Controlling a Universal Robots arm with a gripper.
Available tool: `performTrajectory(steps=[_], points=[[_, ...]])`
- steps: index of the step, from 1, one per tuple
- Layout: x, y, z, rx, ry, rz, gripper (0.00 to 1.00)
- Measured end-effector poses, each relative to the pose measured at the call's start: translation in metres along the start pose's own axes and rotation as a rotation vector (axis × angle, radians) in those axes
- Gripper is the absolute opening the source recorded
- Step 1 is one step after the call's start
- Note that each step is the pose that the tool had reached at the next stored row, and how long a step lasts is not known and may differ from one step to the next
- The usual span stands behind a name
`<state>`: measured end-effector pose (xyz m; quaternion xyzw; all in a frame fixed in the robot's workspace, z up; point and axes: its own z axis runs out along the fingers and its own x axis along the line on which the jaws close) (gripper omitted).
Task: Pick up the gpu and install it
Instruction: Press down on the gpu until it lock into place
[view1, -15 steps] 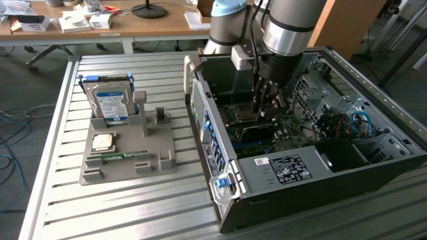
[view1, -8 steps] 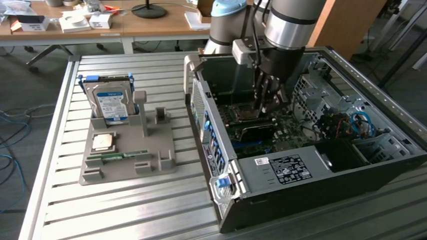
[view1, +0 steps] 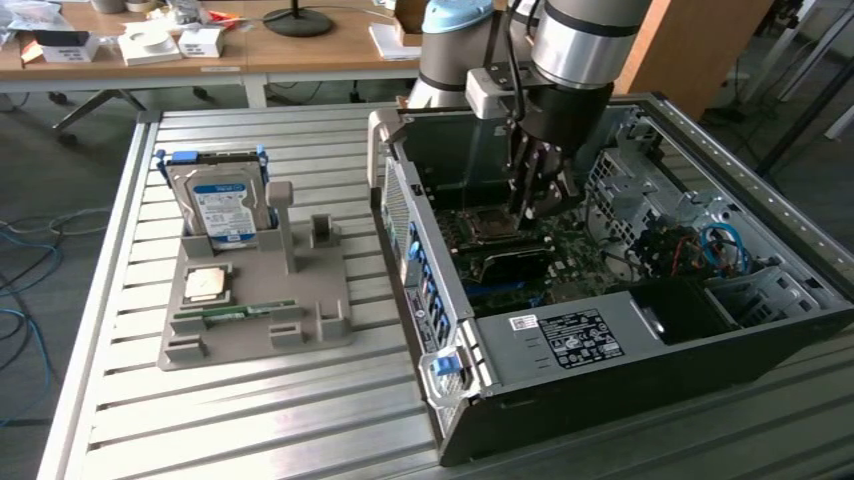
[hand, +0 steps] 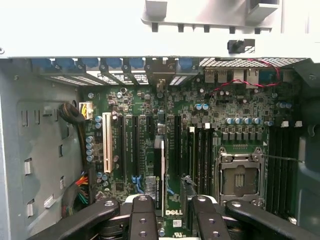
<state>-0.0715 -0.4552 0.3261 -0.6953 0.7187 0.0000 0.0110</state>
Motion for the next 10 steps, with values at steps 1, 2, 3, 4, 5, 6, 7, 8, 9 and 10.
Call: performTrajectory(steps=[1,2,3,4,5,6,7,8,9,10], points=[[0.0000,0.0000,-0.0001,-0.0001,0.0002,0.000,0.34],[0.0000,0.0000,-0.0001,-0.0001,0.0002,0.000,0.34],[0.0000,0.0000,-0.0001,0.0000,0.0002,0.000,0.34],[0.0000,0.0000,-0.0001,0.0000,0.0002,0.000,0.34],[0.0000,0.0000,-0.0001,0.0000,0.0002,0.000,0.34],[0.0000,0.0000,-0.0001,0.0000,0.0002,0.000,0.34],[0.0000,0.0000,-0.0001,-0.0001,0.0002,0.000,0.34],[0.0000,0.0000,-0.0001,-0.0001,0.0002,0.000,0.34],[0.0000,0.0000,-0.0001,0.0000,0.0002,0.000,0.34],[0.0000,0.0000,-0.0001,0.0000,0.0002,0.000,0.34]])
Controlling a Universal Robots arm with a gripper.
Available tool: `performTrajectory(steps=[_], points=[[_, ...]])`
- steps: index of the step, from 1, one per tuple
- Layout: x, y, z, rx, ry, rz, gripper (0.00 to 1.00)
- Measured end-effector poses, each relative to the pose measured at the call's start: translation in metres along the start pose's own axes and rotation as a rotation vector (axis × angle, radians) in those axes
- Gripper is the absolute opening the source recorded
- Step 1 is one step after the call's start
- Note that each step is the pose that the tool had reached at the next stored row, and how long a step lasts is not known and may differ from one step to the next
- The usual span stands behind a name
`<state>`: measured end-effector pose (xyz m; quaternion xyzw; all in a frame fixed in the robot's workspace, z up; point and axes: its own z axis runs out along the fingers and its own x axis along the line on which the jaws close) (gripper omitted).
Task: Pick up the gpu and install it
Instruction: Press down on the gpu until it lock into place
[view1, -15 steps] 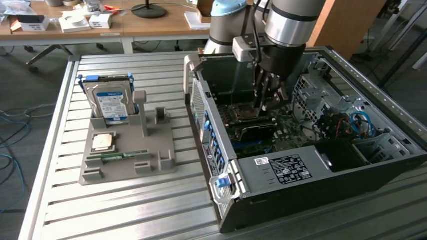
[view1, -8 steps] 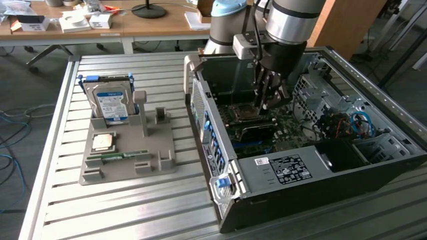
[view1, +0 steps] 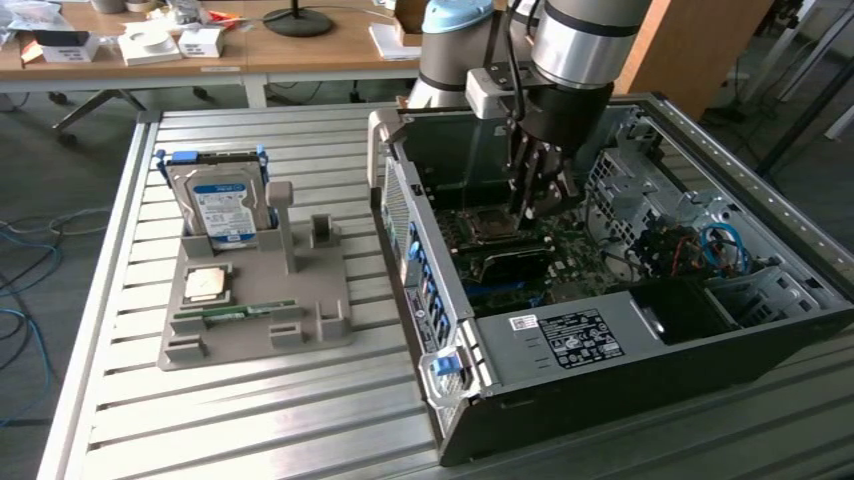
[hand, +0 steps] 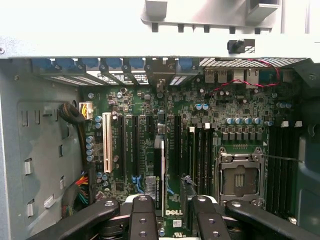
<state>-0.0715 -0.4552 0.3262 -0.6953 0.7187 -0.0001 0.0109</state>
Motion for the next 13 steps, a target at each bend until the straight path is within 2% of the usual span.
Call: performTrajectory(steps=[3,6,8,13], points=[[0.0000,0.0000,0.0000,0.0000,0.0000,0.000,0.32],[0.0000,0.0000,0.0000,0.0000,0.0000,0.000,0.14],[0.0000,0.0000,0.0000,0.0000,0.0000,0.000,0.11],[0.0000,0.0000,0.0000,0.0000,0.0000,0.000,0.11]])
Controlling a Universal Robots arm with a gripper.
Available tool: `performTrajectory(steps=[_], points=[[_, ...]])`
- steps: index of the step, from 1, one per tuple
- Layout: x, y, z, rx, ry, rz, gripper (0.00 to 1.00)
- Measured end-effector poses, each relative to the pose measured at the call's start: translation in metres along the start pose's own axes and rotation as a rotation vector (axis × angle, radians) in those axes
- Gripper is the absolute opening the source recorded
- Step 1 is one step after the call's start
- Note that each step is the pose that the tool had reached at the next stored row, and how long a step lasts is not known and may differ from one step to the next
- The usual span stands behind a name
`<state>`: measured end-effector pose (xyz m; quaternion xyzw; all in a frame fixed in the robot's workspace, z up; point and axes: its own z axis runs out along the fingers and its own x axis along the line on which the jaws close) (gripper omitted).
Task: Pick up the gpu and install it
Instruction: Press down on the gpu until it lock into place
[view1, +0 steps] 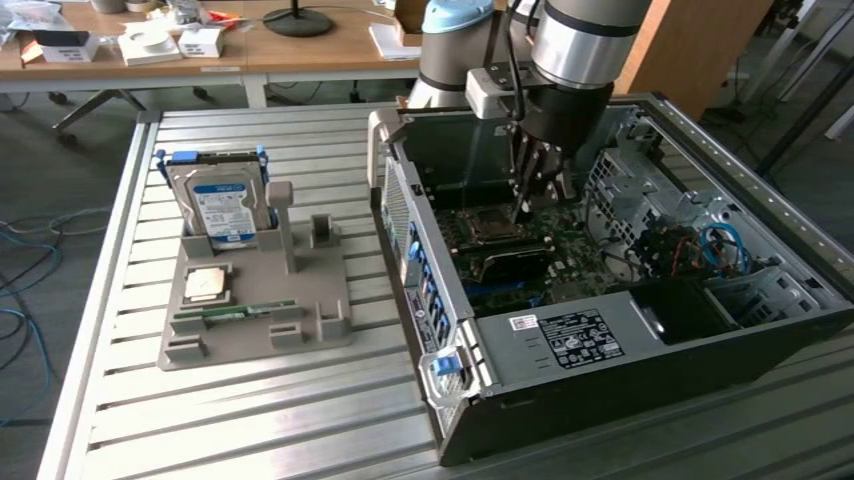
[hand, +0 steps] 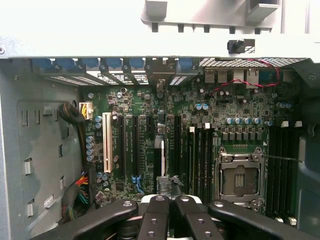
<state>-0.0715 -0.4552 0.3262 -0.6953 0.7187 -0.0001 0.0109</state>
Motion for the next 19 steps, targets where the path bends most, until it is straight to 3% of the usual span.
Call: performTrajectory(steps=[5,15,19], points=[[0.000,0.0000,0.0010,-0.0001,0.0001,0.000,0.11],[0.000,0.0003,0.0185,0.0000,-0.0001,0.000,0.11],[0.000,0.0007,0.0190,0.0000,0.0001,0.000,0.11]])
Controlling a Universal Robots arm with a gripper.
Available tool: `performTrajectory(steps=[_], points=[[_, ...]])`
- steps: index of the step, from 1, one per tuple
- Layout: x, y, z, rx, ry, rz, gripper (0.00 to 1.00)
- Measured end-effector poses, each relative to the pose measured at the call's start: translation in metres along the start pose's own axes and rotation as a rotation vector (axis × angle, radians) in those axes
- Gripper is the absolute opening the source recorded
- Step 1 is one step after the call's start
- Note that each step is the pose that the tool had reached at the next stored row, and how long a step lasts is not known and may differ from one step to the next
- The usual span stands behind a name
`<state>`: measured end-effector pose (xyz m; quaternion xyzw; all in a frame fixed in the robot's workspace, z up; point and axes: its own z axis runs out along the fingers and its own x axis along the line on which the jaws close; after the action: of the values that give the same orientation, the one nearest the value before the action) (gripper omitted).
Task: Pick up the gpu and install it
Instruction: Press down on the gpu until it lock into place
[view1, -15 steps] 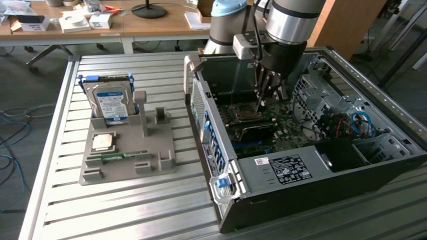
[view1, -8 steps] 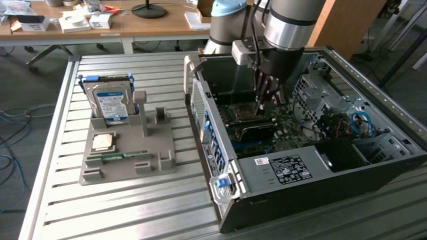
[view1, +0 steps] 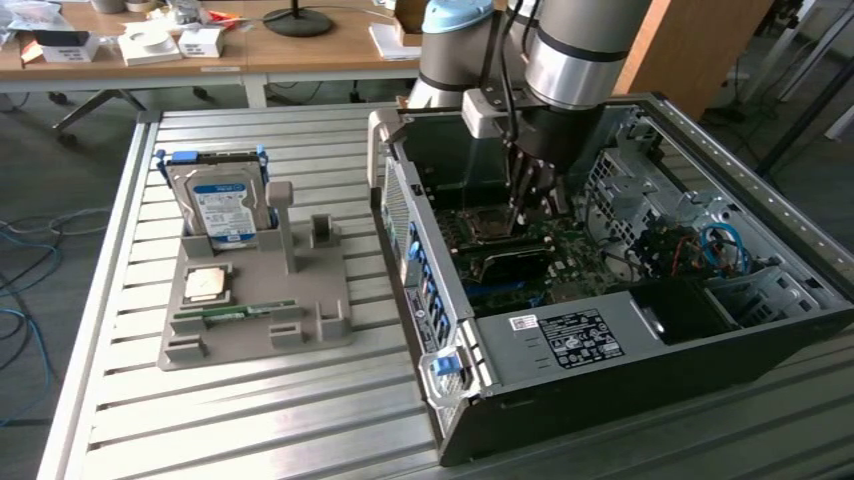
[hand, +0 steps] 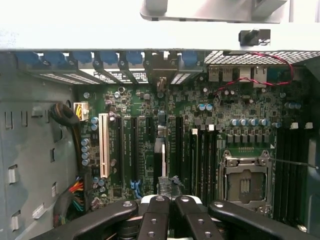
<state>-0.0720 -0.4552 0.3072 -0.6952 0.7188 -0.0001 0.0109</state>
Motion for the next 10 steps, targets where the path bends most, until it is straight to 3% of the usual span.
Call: performTrajectory(steps=[6,10], points=[[-0.002,0.0110,0.0007,0.0011,-0.0001,0.000,0.11],[-0.002,0.0121,0.0052,0.0012,-0.0002,0.000,0.11]])
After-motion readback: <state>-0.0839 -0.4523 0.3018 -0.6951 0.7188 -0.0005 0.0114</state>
